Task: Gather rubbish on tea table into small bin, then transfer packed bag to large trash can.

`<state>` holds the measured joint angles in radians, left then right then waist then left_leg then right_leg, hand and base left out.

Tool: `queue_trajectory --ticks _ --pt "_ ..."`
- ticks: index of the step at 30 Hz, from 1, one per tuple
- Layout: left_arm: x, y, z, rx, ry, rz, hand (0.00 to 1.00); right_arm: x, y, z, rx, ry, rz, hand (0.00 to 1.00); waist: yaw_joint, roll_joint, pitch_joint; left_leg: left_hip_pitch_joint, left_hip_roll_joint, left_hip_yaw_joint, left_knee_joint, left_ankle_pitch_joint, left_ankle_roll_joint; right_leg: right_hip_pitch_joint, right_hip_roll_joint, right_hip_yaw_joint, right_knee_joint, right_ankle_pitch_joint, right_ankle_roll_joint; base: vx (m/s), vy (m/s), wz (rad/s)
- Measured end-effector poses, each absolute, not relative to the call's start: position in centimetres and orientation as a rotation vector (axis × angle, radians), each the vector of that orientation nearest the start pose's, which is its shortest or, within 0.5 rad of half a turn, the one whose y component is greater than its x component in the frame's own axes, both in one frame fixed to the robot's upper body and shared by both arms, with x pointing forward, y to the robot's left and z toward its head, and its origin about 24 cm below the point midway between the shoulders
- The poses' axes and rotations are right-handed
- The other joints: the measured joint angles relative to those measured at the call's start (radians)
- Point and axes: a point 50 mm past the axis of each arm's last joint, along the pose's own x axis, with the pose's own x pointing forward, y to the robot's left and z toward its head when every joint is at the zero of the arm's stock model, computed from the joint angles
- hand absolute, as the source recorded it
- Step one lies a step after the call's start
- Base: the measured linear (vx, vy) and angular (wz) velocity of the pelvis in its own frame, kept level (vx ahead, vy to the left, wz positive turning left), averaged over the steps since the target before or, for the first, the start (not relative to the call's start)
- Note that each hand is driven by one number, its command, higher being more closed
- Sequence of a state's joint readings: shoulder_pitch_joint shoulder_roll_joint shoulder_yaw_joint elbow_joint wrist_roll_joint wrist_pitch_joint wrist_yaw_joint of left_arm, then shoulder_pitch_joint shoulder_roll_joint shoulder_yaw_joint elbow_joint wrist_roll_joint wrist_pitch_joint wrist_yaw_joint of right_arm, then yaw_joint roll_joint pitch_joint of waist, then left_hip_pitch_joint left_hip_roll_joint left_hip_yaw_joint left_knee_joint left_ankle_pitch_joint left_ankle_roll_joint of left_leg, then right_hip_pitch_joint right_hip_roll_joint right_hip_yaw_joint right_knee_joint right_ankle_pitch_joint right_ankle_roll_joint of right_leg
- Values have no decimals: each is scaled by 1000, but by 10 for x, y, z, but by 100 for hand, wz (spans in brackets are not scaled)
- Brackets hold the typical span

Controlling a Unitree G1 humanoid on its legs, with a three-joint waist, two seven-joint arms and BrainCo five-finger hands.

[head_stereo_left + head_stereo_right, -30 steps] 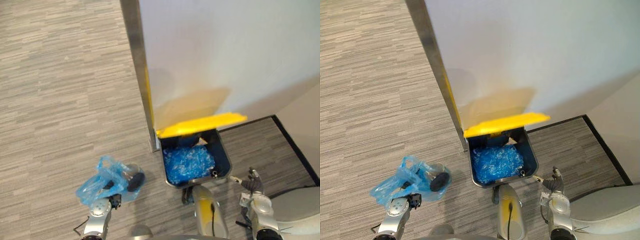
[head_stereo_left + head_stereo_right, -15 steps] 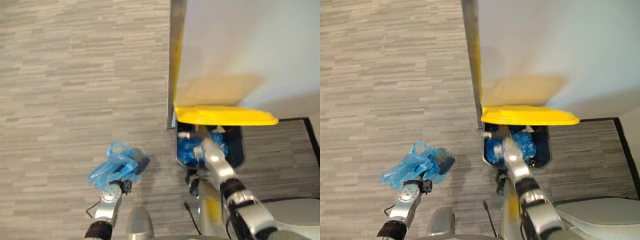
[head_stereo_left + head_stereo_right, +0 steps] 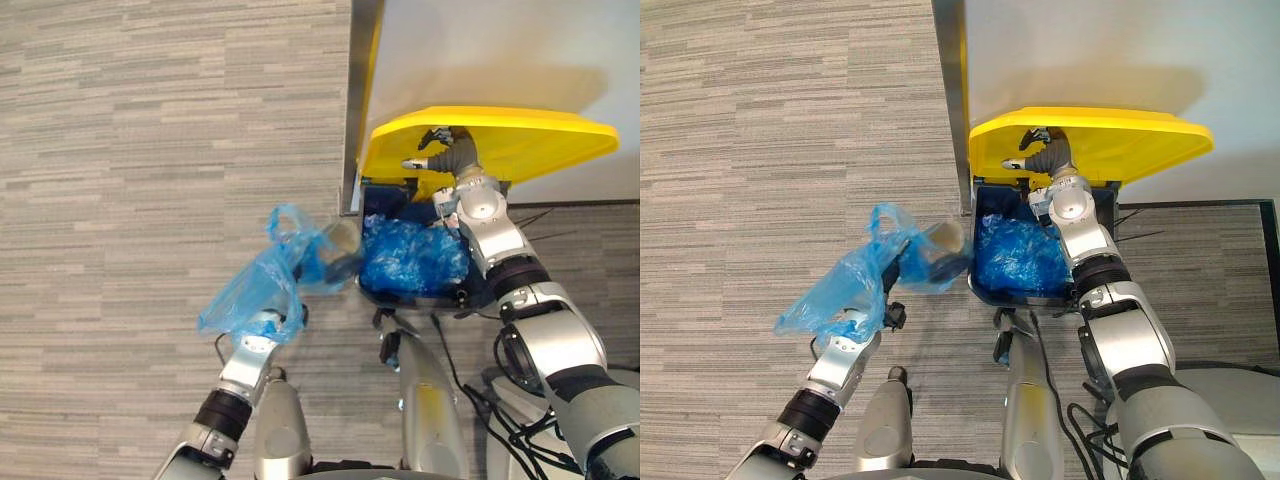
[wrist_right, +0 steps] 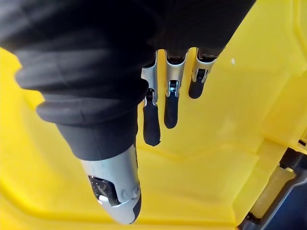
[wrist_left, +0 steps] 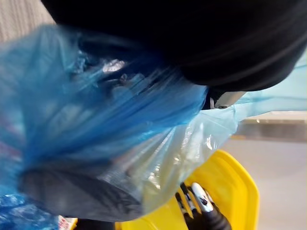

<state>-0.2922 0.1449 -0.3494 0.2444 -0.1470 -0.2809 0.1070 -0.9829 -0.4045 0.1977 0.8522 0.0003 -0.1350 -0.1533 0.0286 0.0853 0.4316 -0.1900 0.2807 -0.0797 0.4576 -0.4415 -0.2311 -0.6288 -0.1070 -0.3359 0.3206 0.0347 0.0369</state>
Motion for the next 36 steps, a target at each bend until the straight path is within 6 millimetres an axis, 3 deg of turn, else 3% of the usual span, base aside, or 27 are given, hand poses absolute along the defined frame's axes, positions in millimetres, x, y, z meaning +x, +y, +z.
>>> queue_trajectory --ticks 4,5,7,10,12,15,18,19,22,27,33,36 --pt "299 44 116 20 -414 -435 100 409 -175 209 -516 -319 -68 0 -23 -1 11 -2 -5 10 17 -3 2 0 -4 8 7 1 -1 10 9 -1" --pt "299 41 120 18 -424 -444 100 409 -174 212 -521 -325 -67 0 -26 -2 14 -1 -5 11 17 -4 3 0 -4 9 7 1 -1 -2 -2 -7" --pt "302 22 138 7 -482 -498 100 410 -170 231 -551 -375 -63 0 -41 -5 37 5 -7 22 18 -11 7 -3 -2 19 8 1 -1 -10 -10 -14" --pt "313 4 148 37 -486 -526 100 410 -170 257 -570 -439 -79 0 -52 -7 45 -1 -21 68 26 -24 14 -43 5 63 9 9 7 -2 -8 -37" --pt "324 2 149 78 -471 -495 100 410 -172 269 -581 -466 -91 0 -78 -8 69 -4 -21 81 41 -34 18 -51 10 76 9 14 3 15 9 -31" --pt "343 4 149 166 -432 -437 100 406 -187 287 -611 -504 -135 0 -90 -11 84 -32 -23 114 51 -42 19 -99 21 105 8 26 -2 38 -9 -30" --pt "362 13 146 236 -358 -366 100 403 -182 308 -646 -562 -130 0 -112 -14 92 -68 -19 139 51 -47 13 -156 39 124 7 31 -3 60 -31 -26" --pt "365 15 146 247 -347 -356 0 401 -180 313 -649 -582 -127 0 -116 -14 92 -77 -19 142 51 -48 13 -169 42 128 7 32 -4 81 -34 -28" --pt "378 16 150 317 -308 -334 0 393 -170 334 -634 -668 -107 0 -129 -14 102 -117 -17 161 61 -51 13 -220 58 144 6 41 -17 102 -29 -23" --pt "388 24 150 386 -265 -293 0 383 -153 346 -615 -757 -45 0 -141 -15 109 -174 -9 166 89 -75 10 -273 73 155 -4 52 -11 62 -6 -14" --pt "387 30 131 475 -201 -297 0 379 -137 342 -617 -790 16 0 -141 -15 109 -156 -7 193 62 -74 10 -282 88 171 -8 62 -19 94 2 -12" --pt "384 35 117 525 -163 -310 0 379 -136 324 -629 -766 46 0 -142 -15 108 -126 -10 194 40 -72 8 -265 88 172 -5 60 -20 93 28 -4"
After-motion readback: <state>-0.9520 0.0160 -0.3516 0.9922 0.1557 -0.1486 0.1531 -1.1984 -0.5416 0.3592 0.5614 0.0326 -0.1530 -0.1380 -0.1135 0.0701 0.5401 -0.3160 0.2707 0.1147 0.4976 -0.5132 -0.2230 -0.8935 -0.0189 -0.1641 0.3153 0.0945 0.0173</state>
